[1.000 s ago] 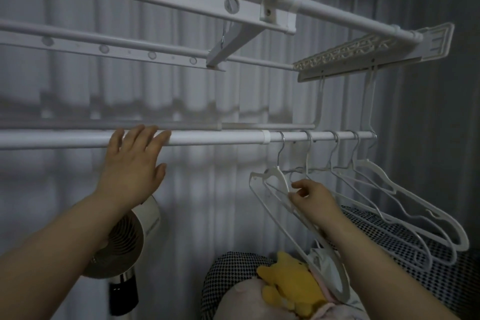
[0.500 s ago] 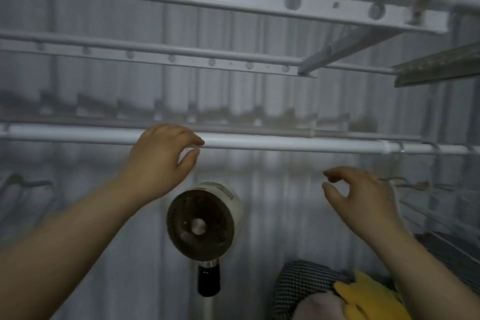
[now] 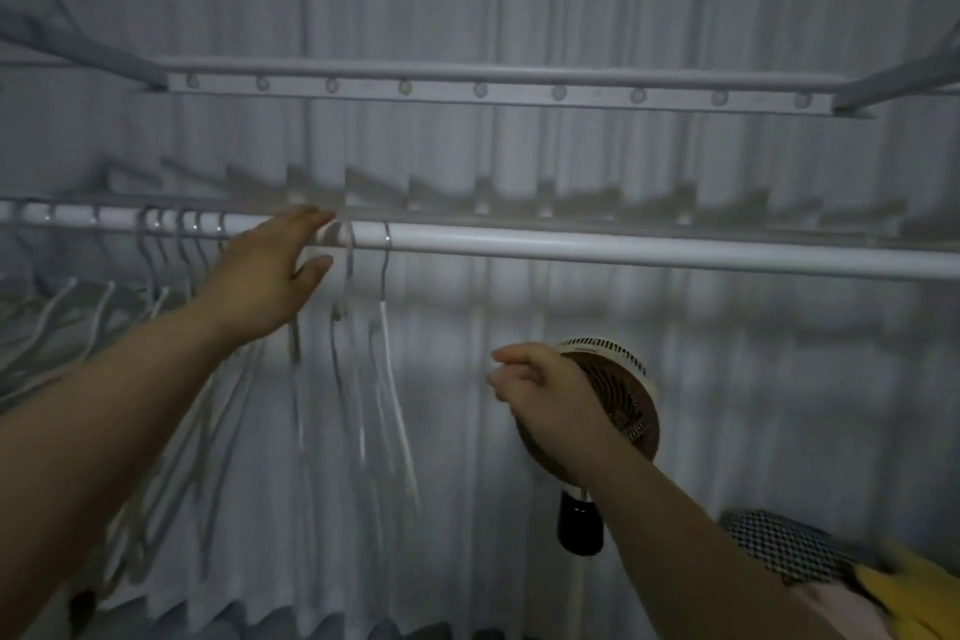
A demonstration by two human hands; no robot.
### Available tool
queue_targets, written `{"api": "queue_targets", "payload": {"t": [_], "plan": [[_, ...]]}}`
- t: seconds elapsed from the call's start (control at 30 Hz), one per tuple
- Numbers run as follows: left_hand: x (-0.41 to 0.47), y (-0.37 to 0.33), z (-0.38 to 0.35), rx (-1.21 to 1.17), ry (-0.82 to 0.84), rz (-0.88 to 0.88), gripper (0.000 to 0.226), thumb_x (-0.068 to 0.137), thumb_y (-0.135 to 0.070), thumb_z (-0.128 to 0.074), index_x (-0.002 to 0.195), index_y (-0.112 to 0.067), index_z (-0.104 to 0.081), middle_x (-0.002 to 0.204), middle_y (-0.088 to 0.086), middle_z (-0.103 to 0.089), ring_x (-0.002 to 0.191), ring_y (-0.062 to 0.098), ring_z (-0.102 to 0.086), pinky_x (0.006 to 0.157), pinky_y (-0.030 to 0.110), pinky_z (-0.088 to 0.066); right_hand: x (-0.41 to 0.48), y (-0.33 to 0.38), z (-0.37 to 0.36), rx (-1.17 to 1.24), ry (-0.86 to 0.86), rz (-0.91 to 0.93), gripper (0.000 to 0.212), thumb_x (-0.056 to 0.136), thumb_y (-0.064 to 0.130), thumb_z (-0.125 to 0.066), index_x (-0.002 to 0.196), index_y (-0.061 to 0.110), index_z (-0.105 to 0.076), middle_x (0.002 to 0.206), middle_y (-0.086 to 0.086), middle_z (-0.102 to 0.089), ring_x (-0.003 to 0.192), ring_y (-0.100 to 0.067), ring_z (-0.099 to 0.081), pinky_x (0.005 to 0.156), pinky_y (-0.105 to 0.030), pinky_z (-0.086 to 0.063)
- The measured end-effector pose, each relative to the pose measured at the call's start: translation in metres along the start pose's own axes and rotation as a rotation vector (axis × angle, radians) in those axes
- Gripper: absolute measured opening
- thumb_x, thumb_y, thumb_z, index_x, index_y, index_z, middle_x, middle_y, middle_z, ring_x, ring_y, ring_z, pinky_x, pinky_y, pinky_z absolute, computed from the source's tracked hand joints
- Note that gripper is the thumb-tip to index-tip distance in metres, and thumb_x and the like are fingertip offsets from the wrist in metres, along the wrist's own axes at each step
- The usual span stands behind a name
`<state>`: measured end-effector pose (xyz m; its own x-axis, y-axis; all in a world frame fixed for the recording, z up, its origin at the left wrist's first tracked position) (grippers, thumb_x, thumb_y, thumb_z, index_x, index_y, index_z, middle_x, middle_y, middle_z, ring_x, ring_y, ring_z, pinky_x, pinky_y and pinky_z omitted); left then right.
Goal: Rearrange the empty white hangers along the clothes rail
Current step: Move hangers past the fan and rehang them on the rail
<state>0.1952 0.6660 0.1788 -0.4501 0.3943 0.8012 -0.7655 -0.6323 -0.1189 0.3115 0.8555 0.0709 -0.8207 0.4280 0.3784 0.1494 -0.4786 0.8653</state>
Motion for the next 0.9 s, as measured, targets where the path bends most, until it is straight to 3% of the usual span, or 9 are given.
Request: {"api": "queue_targets", "payload": {"t": [0.13, 0.17, 0.3, 0.43, 0.53, 0.63, 0.73, 0.83, 0.9], "plan": [[0.008, 0.011, -0.011, 0.062, 0.013, -0.03, 0.064, 0.075, -0.036, -0.043, 0.129, -0.004, -0.048, 0.138, 0.023, -0.045, 0.122, 0.041, -0.047, 0.104, 0.045, -0.033, 0.0, 0.007, -0.067, 0.16, 0.136, -0.089, 0.041, 0.089, 0.028, -0.055, 0.127, 0.015, -0.045, 0.101, 0.004, -0.056, 0.095, -0.01, -0.055, 0.083, -0.021, -0.045], [0.008, 0.014, -0.011, 0.061, -0.003, -0.005, 0.063, 0.074, -0.038, -0.043, 0.126, -0.004, -0.051, 0.136, 0.022, -0.047, 0.123, 0.039, -0.046, 0.104, 0.044, -0.031, 0.0, 0.006, -0.078, 0.182, 0.16, -0.114, 0.046, 0.089, 0.03, -0.055, 0.13, 0.017, -0.041, 0.102, 0.006, -0.054, 0.099, -0.011, -0.053, 0.086, -0.022, -0.044], [-0.01, 0.011, -0.005, 0.109, -0.123, 0.009, 0.069, 0.067, -0.056, -0.036, 0.107, -0.006, -0.063, 0.111, 0.018, -0.062, 0.11, 0.036, -0.053, 0.094, 0.036, -0.026, 0.001, 0.003, -0.107, 0.164, 0.189, -0.113, 0.056, 0.087, 0.022, -0.059, 0.136, 0.018, -0.032, 0.108, 0.002, -0.054, 0.093, -0.011, -0.051, 0.065, -0.009, -0.039], [-0.031, 0.003, -0.012, 0.191, -0.05, 0.067, 0.057, 0.068, -0.06, -0.044, 0.093, -0.014, -0.065, 0.097, 0.008, -0.067, 0.102, 0.029, -0.055, 0.081, 0.031, -0.02, 0.005, -0.001, -0.114, 0.172, 0.176, -0.105, 0.053, 0.087, 0.001, -0.051, 0.134, 0.016, -0.032, 0.094, 0.006, -0.052, 0.062, -0.009, -0.052, 0.05, -0.01, -0.042], [-0.038, 0.007, -0.039, 0.284, 0.174, 0.114, 0.046, 0.081, -0.059, -0.046, 0.099, -0.02, -0.063, 0.098, 0.002, -0.069, 0.101, 0.022, -0.057, 0.089, 0.031, -0.03, 0.003, -0.003, -0.106, 0.178, 0.147, -0.1, 0.046, 0.088, -0.003, -0.046, 0.13, 0.016, -0.036, 0.09, 0.009, -0.048, 0.052, -0.008, -0.048, 0.041, -0.013, -0.04], [-0.043, 0.012, -0.05, 0.329, 0.303, 0.171, 0.037, 0.084, -0.048, -0.049, 0.1, -0.019, -0.064, 0.101, 0.003, -0.068, 0.099, 0.021, -0.06, 0.078, 0.028, -0.033, 0.001, -0.007, -0.086, 0.146, 0.077, -0.083, 0.031, 0.088, -0.001, -0.046, 0.113, 0.017, -0.048, 0.099, 0.004, -0.052, 0.041, -0.005, -0.048, 0.034, -0.013, -0.036], [-0.054, 0.007, -0.058, 0.35, 0.388, 0.194, 0.034, 0.084, -0.039, -0.052, 0.11, -0.018, -0.058, 0.101, 0.0, -0.065, 0.101, 0.02, -0.06, 0.079, 0.025, -0.036, -0.001, -0.013, -0.062, 0.132, 0.048, -0.076, 0.023, 0.088, -0.001, -0.047, 0.1, 0.018, -0.052, 0.102, 0.0, -0.054, 0.031, 0.0, -0.047, 0.03, -0.012, -0.033], [-0.068, -0.001, -0.064, 0.191, 0.417, 0.255, 0.039, 0.084, -0.028, -0.052, 0.12, -0.015, -0.05, 0.082, -0.003, -0.06, 0.09, 0.019, -0.061, 0.071, 0.024, -0.041, -0.004, -0.027, -0.031, 0.095, 0.014, -0.075, 0.023, 0.087, -0.002, -0.047, 0.103, 0.013, -0.056, 0.108, -0.009, -0.058, 0.031, 0.001, -0.048, 0.029, -0.011, -0.033], [-0.075, -0.013, -0.066, -0.056, 0.395, 0.335, 0.041, 0.084, -0.019, -0.052, 0.125, -0.014, -0.047, 0.069, -0.008, -0.061, 0.066, 0.013, -0.058, 0.066, 0.023, -0.044, -0.008, -0.037, -0.005, 0.074, -0.012, -0.083, 0.027, 0.087, -0.002, -0.048, 0.11, 0.007, -0.057, 0.105, -0.01, -0.059, 0.032, 0.001, -0.049, 0.03, -0.011, -0.034]]}}
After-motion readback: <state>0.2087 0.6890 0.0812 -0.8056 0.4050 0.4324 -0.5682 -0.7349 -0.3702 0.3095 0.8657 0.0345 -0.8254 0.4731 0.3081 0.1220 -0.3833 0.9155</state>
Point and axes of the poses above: each hand's wrist, its own x-axis towards the middle knuckle, its own z-axis out of the back of the hand, y = z × x, the point moved 10 cm from there along x, towards the middle knuckle
